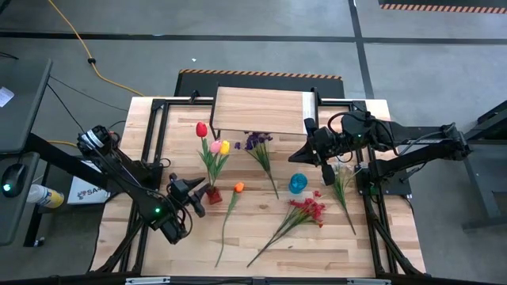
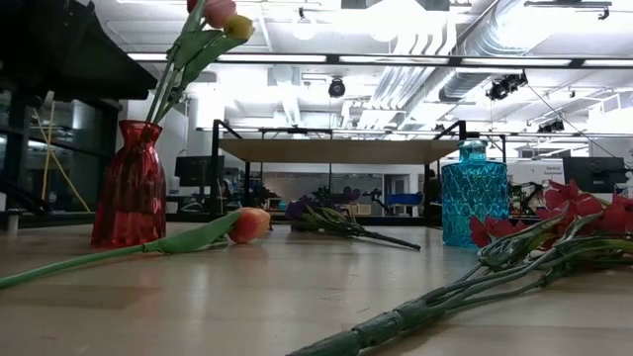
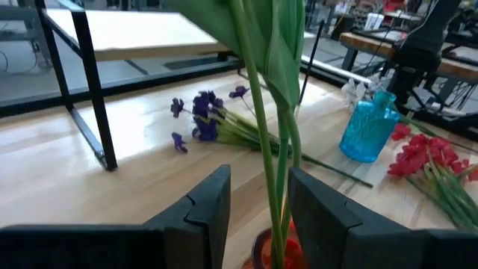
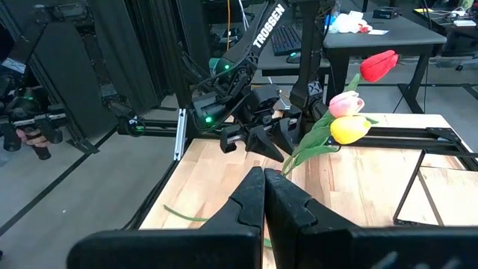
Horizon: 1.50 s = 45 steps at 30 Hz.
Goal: Pick and place flowers into a vace then onto a shelf
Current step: Put the red flower into the red vase
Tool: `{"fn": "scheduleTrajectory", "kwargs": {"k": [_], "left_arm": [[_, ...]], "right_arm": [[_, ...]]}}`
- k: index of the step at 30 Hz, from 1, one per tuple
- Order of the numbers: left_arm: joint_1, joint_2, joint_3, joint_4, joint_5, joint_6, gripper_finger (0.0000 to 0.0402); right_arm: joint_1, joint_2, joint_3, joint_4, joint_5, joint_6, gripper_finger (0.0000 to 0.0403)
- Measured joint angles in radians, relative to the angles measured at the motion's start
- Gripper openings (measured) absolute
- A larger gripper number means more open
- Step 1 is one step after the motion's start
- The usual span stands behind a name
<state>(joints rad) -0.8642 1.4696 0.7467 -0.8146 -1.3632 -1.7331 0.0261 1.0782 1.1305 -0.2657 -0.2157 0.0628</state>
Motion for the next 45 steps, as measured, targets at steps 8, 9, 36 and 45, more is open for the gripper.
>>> {"fn": "scheduleTrajectory", "kwargs": {"k": [8, 9, 36, 45], "left_arm": [[0.000, -0.001, 0.000, 0.007, -0.040, 0.001, 0.0166], [0.000, -0.001, 0.000, 0.007, -0.051, 0.000, 0.0166], [0.001, -0.001, 0.000, 0.006, 0.120, -0.001, 0.0166], [0.007, -0.001, 0.000, 0.002, -0.041, 0.011, 0.0166]], "right_arm": [[0.000, 0.000, 0.000, 0.001, 0.002, 0.000, 0.0000], [0.000, 0.000, 0.000, 0.001, 0.006, 0.000, 0.0000], [0.000, 0.000, 0.000, 0.039, 0.008, -0.002, 0.0000], [0.000, 0.002, 0.000, 0.039, 0.008, -0.019, 0.0000]]}}
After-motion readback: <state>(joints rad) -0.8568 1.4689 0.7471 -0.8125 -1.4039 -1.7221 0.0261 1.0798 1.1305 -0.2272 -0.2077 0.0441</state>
